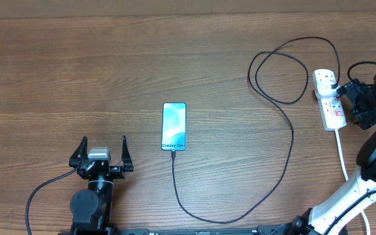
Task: Plug charger to phone and switch on socket
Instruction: 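Press the orange switch down with the right gripper fingers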
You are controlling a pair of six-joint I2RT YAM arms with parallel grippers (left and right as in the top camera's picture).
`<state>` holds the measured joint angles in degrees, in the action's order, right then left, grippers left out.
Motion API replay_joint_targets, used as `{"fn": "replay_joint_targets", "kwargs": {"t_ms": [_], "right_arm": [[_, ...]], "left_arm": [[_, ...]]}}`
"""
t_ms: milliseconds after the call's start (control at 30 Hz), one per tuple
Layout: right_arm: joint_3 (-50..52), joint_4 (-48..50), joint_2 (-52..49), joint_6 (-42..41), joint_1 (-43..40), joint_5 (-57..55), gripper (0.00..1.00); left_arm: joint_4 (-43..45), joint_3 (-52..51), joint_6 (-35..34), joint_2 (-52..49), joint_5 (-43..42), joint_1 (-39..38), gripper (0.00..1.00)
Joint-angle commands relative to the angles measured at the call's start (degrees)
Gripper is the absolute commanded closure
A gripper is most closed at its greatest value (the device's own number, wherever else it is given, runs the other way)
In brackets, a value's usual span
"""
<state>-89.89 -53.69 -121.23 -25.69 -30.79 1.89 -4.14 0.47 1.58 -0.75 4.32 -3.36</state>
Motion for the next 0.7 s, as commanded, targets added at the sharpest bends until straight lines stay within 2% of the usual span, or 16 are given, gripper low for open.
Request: {"fn": "replay_joint_targets", "kwargs": {"t_ms": [0, 433, 667], "right_arm": [[0.7, -1.1, -0.4, 2.2, 2.6, 6.1, 0.00], [4.2, 2.2, -0.4, 2.1, 2.6, 5.9, 0.00], [4.6, -0.1, -0.4, 2.7, 2.6, 5.9, 0.00]], "left_arm": [[0.1, -0.2, -0.7, 0.5, -0.1, 0.0, 0.00], [0.1, -0.2, -0.7, 0.5, -0.1, 0.0, 0.00], [0.1, -0.2, -0.7, 0.5, -0.1, 0.0, 0.00]]}}
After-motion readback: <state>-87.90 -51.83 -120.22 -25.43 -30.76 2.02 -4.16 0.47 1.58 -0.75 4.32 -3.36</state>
